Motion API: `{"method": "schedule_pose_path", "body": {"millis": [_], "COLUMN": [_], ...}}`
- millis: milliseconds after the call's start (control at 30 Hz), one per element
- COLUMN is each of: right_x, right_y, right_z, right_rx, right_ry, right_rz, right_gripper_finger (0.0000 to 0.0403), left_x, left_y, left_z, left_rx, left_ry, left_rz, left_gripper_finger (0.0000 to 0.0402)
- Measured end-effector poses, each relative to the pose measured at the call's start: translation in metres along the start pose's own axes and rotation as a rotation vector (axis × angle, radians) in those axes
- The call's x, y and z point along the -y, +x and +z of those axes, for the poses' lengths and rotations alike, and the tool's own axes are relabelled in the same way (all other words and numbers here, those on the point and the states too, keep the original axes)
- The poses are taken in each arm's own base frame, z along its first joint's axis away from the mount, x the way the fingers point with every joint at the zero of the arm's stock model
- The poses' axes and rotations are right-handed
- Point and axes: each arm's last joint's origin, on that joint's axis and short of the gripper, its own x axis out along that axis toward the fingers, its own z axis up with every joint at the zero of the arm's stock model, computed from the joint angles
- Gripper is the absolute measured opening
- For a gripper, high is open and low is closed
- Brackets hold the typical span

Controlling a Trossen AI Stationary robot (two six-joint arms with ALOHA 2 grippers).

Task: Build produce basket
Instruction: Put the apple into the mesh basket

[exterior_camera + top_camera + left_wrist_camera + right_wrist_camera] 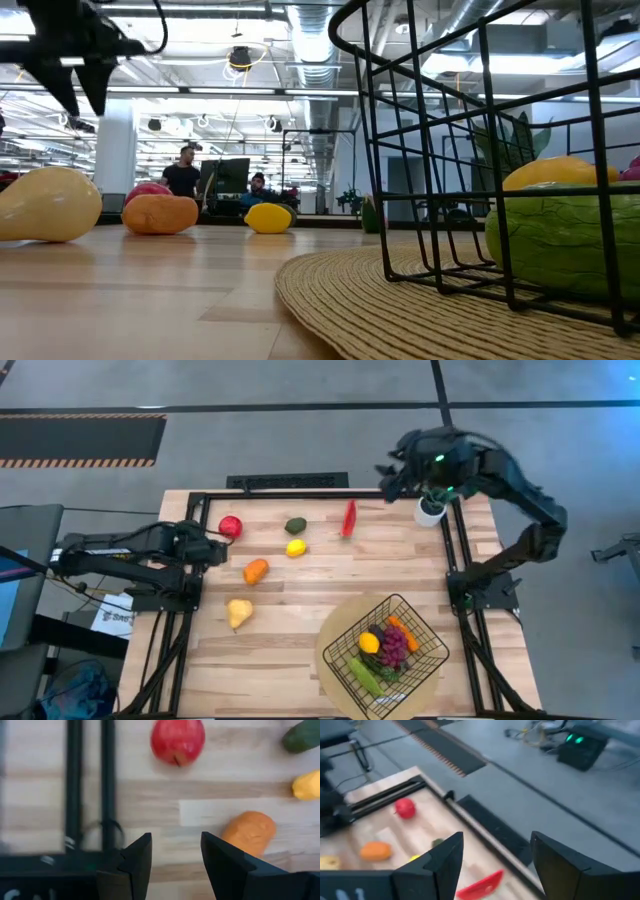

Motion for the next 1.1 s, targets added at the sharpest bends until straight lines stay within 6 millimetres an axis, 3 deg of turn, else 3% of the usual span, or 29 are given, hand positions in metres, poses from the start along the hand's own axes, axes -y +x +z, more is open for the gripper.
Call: {"method": "schedule_pose_path", "body": {"millis": [133,333,567,1100], "right_x": [0.023,0.039,0.043,0.042], "right_y": [-0.012,-0.02,-0.019,-0.018], "right_z": [0.002,0.003,0.003,0.003], "right_rx": [0.022,0.035,0.03,0.027], "right_ry": [-0.028,-0.06,-0.087,-0.097], "right_rz": [-0.062,-0.112,-0.126,-0.123], "right_gripper_finger": [0.0248,0.0248,0.0248,0.0248], "left_x": [0.012,0.018,0.025,0.043], "left_y": [0.018,0.042,0.059,0.087], "left_z": [-0.007,-0.014,-0.014,0.008], "left_rx": [0.028,0.072,0.09,0.097], "left_ry": [-0.115,-0.179,-0.196,-0.095], "left_rz": [-0.071,-0.047,0.025,0.084], "left_gripper_finger": [0.0155,0.0155,0.0155,0.0155]}}
